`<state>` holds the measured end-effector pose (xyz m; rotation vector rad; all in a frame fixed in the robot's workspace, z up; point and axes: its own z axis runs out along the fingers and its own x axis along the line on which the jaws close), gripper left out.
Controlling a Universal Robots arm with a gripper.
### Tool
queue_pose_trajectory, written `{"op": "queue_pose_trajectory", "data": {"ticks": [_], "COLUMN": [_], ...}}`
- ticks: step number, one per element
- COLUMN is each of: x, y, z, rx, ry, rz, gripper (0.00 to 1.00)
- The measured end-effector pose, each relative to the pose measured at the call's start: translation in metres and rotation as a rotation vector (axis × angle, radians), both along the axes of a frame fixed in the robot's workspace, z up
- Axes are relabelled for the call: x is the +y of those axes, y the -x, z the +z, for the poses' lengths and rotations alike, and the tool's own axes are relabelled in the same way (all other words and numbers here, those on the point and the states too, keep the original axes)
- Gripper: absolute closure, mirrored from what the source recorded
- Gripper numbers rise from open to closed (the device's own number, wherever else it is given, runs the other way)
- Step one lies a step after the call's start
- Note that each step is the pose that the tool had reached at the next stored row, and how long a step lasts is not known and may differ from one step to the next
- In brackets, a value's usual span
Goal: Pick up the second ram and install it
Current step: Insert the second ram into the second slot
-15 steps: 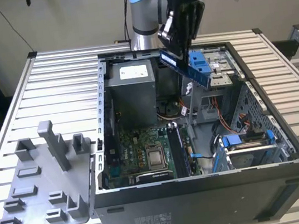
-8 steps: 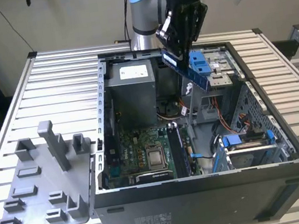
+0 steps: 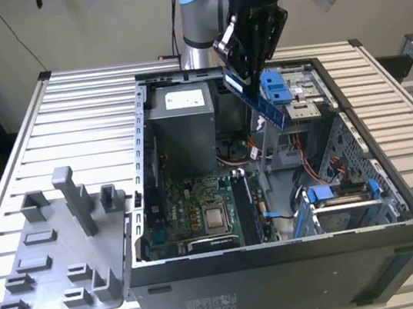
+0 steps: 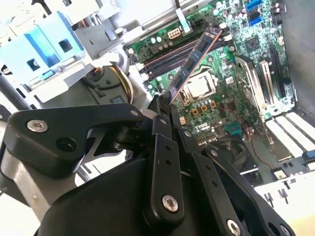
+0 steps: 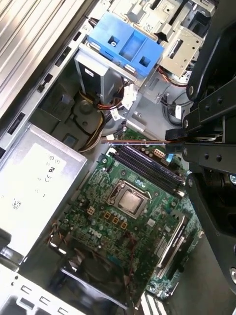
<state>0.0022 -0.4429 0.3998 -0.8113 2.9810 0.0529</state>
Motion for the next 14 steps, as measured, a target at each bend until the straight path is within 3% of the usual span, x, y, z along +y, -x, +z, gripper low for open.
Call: {"op": "queue_pose_trajectory", "data": {"ticks": [6, 14], "x": [-0.0028, -0.0037], "y": [-0.0005, -0.0005], "z": [-0.0002, -0.0006], "rx": [0.0179, 0.0195], "ry": [0.0003, 0.0001], "rz": [-0.025, -0.063], "gripper": [0.86, 0.86]}}
